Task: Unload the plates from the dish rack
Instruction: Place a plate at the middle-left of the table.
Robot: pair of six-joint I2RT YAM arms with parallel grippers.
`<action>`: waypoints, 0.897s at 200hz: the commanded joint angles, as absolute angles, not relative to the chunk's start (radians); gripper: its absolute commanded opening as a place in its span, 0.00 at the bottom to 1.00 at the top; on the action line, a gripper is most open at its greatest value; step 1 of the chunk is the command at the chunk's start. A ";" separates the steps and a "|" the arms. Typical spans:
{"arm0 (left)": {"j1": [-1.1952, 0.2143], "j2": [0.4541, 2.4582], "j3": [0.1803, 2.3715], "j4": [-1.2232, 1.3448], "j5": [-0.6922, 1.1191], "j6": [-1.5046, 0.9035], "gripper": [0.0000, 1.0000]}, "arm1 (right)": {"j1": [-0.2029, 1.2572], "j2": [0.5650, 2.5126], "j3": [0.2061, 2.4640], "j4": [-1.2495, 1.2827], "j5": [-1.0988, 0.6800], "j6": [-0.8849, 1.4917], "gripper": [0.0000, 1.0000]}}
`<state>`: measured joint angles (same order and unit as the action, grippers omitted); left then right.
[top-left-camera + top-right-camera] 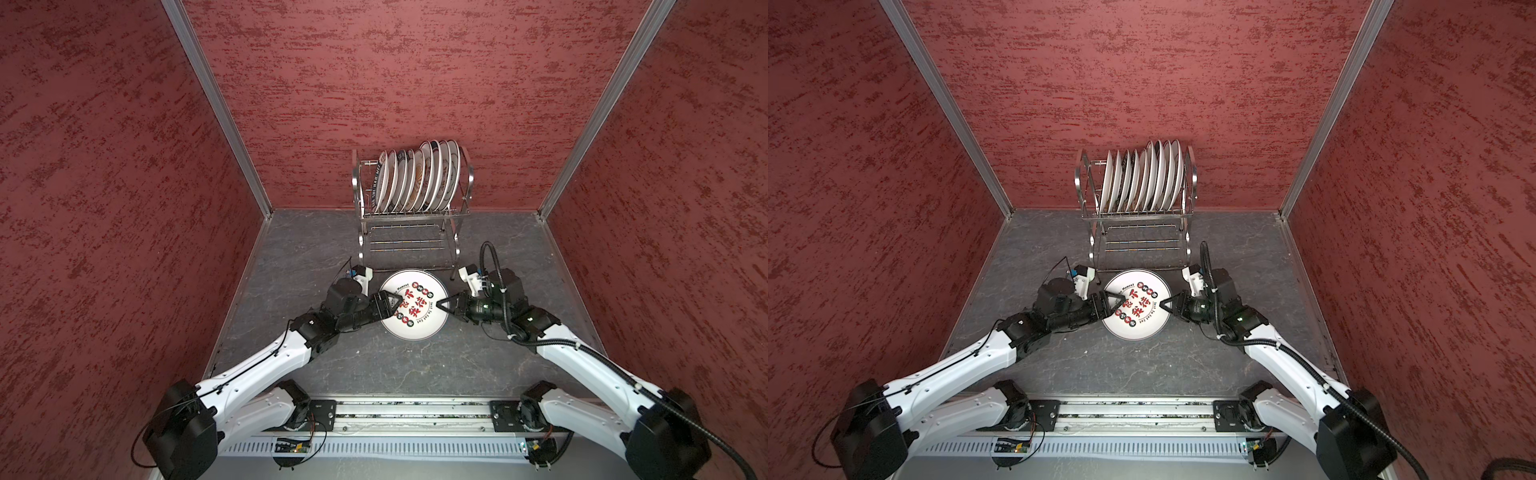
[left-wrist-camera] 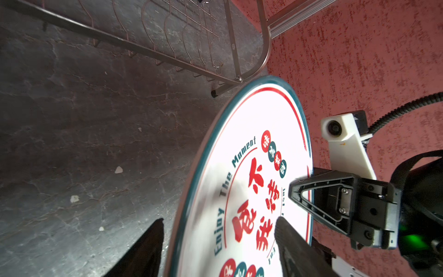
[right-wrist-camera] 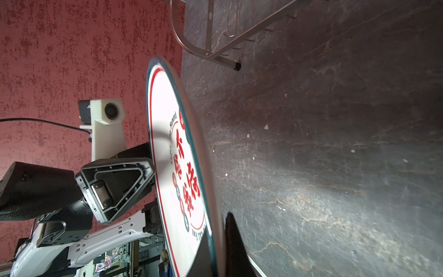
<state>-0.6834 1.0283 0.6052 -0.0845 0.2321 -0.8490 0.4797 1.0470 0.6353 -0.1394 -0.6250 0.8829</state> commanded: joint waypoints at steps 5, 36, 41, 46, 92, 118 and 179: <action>-0.675 1.004 0.583 -0.060 0.256 -0.853 0.62 | 0.476 1.056 0.632 -0.009 -0.667 0.915 0.00; -0.658 0.968 0.578 -0.096 0.262 -0.853 0.44 | 0.475 1.080 0.645 0.000 -0.674 0.909 0.00; -0.655 0.964 0.577 -0.102 0.262 -0.855 0.42 | 0.475 1.084 0.646 0.003 -0.676 0.909 0.00; -0.651 0.960 0.577 -0.104 0.265 -0.856 0.40 | 0.477 1.087 0.647 0.008 -0.679 0.909 0.00; -0.602 0.923 0.531 -0.091 0.312 -0.885 0.25 | 0.479 1.100 0.648 0.050 -0.681 0.914 0.11; -0.582 0.908 0.520 -0.100 0.330 -0.886 0.15 | 0.479 1.111 0.648 0.072 -0.687 0.920 0.13; -0.553 0.895 0.526 -0.123 0.357 -0.886 0.00 | 0.480 1.139 0.658 0.099 -0.699 0.920 0.21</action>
<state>-0.5648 0.8967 0.5274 -0.0772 0.3412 -0.9085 0.4789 1.1404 0.6334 0.0021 -0.6701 0.9089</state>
